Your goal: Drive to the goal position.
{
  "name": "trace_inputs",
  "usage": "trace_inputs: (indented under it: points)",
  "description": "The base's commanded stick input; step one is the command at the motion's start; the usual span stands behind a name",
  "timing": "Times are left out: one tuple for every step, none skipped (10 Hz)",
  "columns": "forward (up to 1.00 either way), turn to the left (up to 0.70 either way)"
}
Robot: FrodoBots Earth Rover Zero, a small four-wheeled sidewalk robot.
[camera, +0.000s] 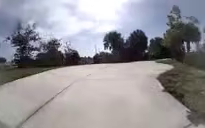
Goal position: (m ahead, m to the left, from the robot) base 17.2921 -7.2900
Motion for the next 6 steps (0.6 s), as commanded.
trace_inputs:
  points:
    - [0.84,0.00]
    - [0.84,-0.24]
    - [0.84,-0.34]
    - [0.84,-0.34]
    - [0.84,-0.34]
    - [0.84,-0.24]
